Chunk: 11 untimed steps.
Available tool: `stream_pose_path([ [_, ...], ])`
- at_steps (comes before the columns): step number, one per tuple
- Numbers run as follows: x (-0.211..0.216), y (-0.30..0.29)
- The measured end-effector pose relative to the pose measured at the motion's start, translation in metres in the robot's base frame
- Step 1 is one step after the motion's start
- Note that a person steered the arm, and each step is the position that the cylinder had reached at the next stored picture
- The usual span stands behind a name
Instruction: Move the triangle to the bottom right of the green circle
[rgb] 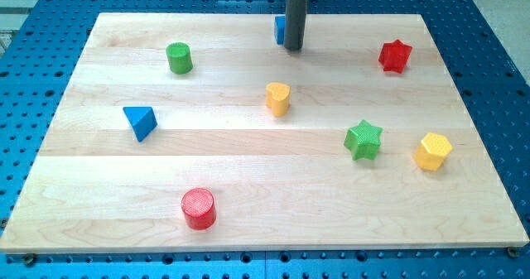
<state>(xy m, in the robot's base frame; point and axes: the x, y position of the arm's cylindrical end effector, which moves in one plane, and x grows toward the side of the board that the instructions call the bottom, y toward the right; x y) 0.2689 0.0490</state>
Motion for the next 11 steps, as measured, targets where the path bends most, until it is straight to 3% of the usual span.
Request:
stream_pose_path([
  [1, 0.036, -0.043],
  [2, 0.119, -0.109],
  [3, 0.206, -0.131],
  [4, 0.263, -0.201],
  [5, 0.210, -0.217],
  [7, 0.145, -0.205],
  [9, 0.175, -0.249],
  [10, 0.150, -0.280],
  [11, 0.121, -0.260],
])
